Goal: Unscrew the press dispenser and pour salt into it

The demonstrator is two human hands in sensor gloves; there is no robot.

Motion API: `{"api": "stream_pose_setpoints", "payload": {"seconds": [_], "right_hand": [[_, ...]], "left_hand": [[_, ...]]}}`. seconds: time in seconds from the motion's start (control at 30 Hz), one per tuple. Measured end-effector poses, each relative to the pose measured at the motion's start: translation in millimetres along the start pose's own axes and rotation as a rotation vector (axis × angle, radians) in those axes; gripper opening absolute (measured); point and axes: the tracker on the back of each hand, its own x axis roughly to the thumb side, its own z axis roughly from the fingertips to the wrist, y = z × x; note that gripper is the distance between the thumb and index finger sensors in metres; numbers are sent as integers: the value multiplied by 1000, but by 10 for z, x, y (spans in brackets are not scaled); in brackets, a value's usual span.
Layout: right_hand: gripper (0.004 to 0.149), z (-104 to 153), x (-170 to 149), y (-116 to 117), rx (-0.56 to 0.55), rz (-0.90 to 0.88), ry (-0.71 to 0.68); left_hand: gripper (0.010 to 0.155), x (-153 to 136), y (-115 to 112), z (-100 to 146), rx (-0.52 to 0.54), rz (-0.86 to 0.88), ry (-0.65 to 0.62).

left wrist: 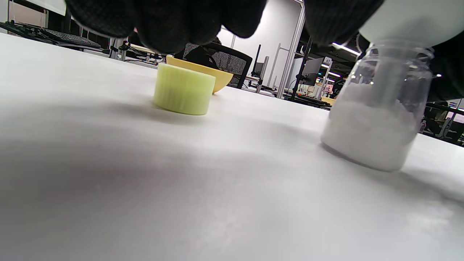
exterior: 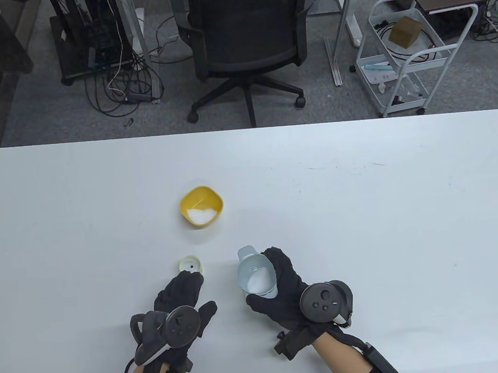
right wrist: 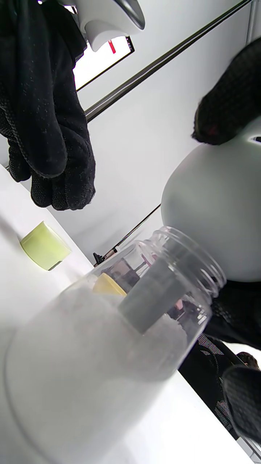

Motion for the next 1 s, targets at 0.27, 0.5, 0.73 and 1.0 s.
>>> {"api": "stream_pose_setpoints", "payload": {"seconds": [0.27, 0.5, 0.73, 1.0], "right_hand": [[111, -2, 46, -39, -40, -13, -31], [108, 38, -43, 30, -27, 44, -19], [110, 29, -30, 36, -11, 16, -10], [110, 25, -1, 34, -24, 23, -19]], "left_hand": [[85, -9, 10, 2, 3, 0, 5], [85, -6, -19, -8, -6, -11, 5], [85, -4, -23, -1, -5, -13, 0], [85, -12, -13, 3, -1, -9, 3]]}}
